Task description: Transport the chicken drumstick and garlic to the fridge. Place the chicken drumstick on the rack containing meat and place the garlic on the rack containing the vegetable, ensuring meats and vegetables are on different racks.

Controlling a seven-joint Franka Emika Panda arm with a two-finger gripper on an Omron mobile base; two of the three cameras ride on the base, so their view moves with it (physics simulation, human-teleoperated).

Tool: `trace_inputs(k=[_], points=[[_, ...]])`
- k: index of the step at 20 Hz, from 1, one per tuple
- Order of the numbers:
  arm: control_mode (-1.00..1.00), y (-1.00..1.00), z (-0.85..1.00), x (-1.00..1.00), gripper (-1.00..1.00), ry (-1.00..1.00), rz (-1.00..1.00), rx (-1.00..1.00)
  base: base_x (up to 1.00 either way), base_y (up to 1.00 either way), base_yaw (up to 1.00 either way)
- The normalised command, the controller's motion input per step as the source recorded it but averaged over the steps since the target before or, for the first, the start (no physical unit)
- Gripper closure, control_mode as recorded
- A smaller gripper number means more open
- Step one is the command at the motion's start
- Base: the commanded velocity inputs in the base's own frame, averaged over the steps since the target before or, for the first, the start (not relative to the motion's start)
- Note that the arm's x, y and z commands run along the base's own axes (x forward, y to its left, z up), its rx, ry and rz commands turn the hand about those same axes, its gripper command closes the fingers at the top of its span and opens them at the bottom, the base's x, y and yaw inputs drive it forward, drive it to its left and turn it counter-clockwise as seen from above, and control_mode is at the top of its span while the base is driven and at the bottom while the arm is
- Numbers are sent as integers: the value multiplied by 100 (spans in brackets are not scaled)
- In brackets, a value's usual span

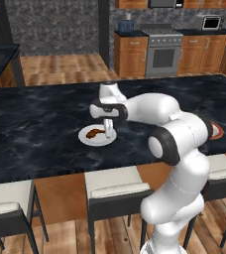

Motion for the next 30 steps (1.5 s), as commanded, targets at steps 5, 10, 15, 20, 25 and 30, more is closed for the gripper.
trace_inputs(k=[5, 10, 15, 20, 25, 30], points=[[-100, 0, -33, 17, -100, 10, 3, 0, 0, 0, 0], [-100, 0, -27, 33, -100, 3, 6, 0, 0, 0, 0], [-100, 3, -29, 25, -100, 0, 2, -1, 0, 0, 0], [-100, 10, -32, 24, -100, 0, 2, -3, 0, 0, 0], [-100, 2, -2, 10, -100, -5, 1, -3, 0, 0, 0], [-100, 0, 30, -4, -100, -7, 0, 0, 0, 0, 0]])
